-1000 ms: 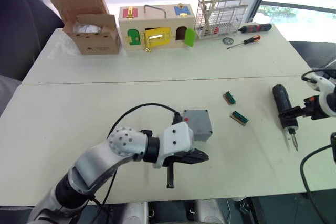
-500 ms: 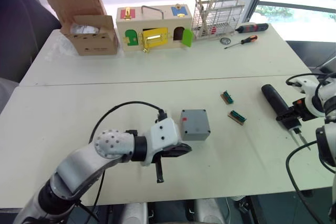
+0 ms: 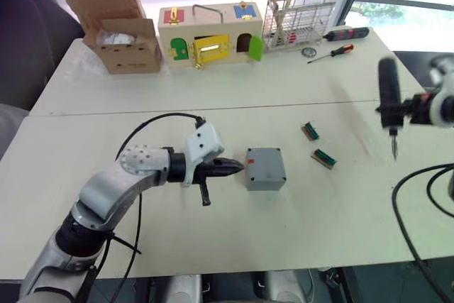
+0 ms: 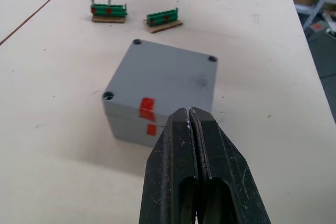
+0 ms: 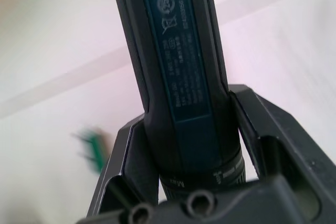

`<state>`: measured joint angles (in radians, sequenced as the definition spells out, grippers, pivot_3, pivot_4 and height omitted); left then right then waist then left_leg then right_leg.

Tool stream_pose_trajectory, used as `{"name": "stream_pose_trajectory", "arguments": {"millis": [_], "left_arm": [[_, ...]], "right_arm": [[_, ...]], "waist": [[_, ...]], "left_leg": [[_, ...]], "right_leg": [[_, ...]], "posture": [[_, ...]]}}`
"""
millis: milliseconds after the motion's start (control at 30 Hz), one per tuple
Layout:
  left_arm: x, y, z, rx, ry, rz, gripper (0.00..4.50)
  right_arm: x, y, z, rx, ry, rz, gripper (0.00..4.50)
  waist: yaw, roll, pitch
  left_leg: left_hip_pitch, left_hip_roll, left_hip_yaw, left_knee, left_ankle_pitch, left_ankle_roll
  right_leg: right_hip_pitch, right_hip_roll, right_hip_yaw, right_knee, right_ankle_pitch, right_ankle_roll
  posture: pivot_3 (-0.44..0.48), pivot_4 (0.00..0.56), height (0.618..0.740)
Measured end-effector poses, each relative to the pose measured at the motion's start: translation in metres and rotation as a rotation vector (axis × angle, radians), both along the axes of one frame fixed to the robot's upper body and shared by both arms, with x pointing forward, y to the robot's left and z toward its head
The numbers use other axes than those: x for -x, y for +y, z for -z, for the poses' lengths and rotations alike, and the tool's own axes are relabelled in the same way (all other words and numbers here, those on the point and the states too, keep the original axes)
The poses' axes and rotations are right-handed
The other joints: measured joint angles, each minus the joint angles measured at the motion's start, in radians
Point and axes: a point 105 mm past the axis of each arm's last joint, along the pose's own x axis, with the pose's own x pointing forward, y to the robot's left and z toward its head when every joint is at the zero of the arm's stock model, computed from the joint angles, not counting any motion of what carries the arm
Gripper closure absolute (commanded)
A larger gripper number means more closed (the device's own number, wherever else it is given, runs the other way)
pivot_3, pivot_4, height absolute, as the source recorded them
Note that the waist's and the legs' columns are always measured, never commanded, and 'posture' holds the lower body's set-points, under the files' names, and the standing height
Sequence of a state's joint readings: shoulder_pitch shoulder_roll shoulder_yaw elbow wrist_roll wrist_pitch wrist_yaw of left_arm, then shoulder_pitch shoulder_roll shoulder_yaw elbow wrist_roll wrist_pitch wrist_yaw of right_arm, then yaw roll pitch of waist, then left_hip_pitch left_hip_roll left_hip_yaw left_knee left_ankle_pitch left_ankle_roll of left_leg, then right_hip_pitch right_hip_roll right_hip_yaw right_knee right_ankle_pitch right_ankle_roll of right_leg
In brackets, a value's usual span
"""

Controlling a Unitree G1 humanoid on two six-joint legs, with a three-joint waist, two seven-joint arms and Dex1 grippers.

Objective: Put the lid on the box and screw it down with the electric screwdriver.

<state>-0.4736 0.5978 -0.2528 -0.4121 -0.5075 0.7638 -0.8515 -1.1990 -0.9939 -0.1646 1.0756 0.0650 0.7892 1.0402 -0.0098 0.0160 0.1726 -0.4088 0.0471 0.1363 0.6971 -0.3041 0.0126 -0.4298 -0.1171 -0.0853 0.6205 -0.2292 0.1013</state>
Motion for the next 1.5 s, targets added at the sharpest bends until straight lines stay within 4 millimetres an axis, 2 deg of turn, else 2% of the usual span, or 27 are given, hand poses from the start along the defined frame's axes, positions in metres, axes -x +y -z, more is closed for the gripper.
{"name": "stream_pose_trajectory", "arguments": {"millis": [33,100,133,200,300,400,567,700,867,1267,1500], "left_arm": [[-0.005,0.001,0.001,0.002,0.003,-0.006,4.5],[-0.014,0.003,0.004,0.001,0.013,-0.022,4.5],[-0.017,0.001,0.004,0.011,0.016,-0.022,4.5],[-0.019,-0.01,-0.001,0.047,0.008,0.01,4.5],[-0.024,-0.015,-0.006,0.069,-0.006,0.024,4.5],[-0.032,-0.019,-0.005,0.06,-0.019,0.024,4.5],[-0.032,-0.039,-0.003,0.045,-0.041,0.096,4.5],[-0.033,-0.049,0.005,0.026,-0.037,0.124,4.5],[-0.03,-0.051,0.018,-0.052,-0.054,0.158,4.5],[-0.027,-0.053,0.019,-0.064,-0.074,0.187,4.5],[-0.026,-0.052,0.02,-0.06,-0.069,0.184,4.5]], "right_arm": [[0.001,0.009,-0.011,-0.032,-0.108,-0.038,2.62],[0.008,0.044,-0.026,-0.154,-0.328,-0.137,2.62],[0.015,0.062,-0.03,-0.225,-0.451,-0.163,2.62],[0.034,0.093,-0.03,-0.333,-0.583,-0.18,2.62],[0.056,0.119,-0.028,-0.408,-0.65,-0.19,2.62],[0.069,0.135,-0.026,-0.397,-0.693,-0.182,2.62],[0.071,0.17,0.02,-0.367,-0.554,-0.24,2.62],[0.071,0.177,0.022,-0.342,-0.582,-0.253,2.62],[0.071,0.183,0.031,-0.325,-0.586,-0.255,2.62],[0.059,0.177,0.04,-0.292,-0.61,-0.198,2.62],[0.056,0.181,0.044,-0.289,-0.599,-0.203,2.62]], "waist": [[0.002,-0.001,0.0],[0.002,-0.001,0.0],[0.001,-0.002,-0.001],[0.005,0.0,-0.001],[0.02,0.0,-0.001],[0.025,-0.001,-0.001],[0.017,-0.002,-0.001],[0.017,-0.002,-0.001],[0.019,-0.002,-0.001],[0.02,-0.002,-0.001],[0.019,-0.002,-0.001]], "left_leg": [[0.0,0.0,-0.001,0.001,0.0,0.0],[0.0,0.0,-0.001,0.003,0.0,0.0],[0.0,0.0,-0.002,0.003,0.001,-0.001],[0.0,0.0,-0.003,0.003,0.002,-0.003],[0.0,0.0,-0.003,0.003,0.002,-0.003],[0.0,-0.001,-0.003,0.003,0.001,-0.002],[0.0,-0.001,-0.003,0.003,0.001,-0.002],[0.0,-0.001,-0.003,0.003,0.001,-0.001],[0.0,-0.001,-0.003,0.003,0.001,-0.001],[0.0,-0.001,-0.004,0.003,0.0,0.0],[0.0,-0.001,-0.004,0.003,0.0,0.0]], "right_leg": [[0.001,0.0,-0.001,0.0,0.0,0.0],[0.001,0.0,-0.001,0.002,0.0,0.0],[0.001,0.0,-0.001,0.005,0.0,0.0],[-0.001,-0.001,-0.001,0.009,0.0,0.0],[-0.001,-0.001,-0.001,0.009,0.0,0.0],[0.0,-0.001,-0.001,0.008,0.0,0.0],[0.0,-0.001,0.0,0.008,0.0,0.0],[-0.001,0.0,0.0,0.008,0.0,0.0],[-0.001,0.0,0.0,0.008,0.0,0.0],[-0.001,0.0,0.0,0.008,0.0,0.0],[-0.001,0.0,0.0,0.008,0.0,0.0]], "posture": [[0.0,0.15,0.728],[0.0,0.15,0.728],[0.0,0.15,0.728],[0.0,0.15,0.728],[0.0,0.15,0.728],[0.0,0.15,0.728],[0.0,0.15,0.728],[0.0,0.15,0.728],[0.0,0.15,0.728],[0.0,0.15,0.728],[0.0,0.15,0.728]]}}
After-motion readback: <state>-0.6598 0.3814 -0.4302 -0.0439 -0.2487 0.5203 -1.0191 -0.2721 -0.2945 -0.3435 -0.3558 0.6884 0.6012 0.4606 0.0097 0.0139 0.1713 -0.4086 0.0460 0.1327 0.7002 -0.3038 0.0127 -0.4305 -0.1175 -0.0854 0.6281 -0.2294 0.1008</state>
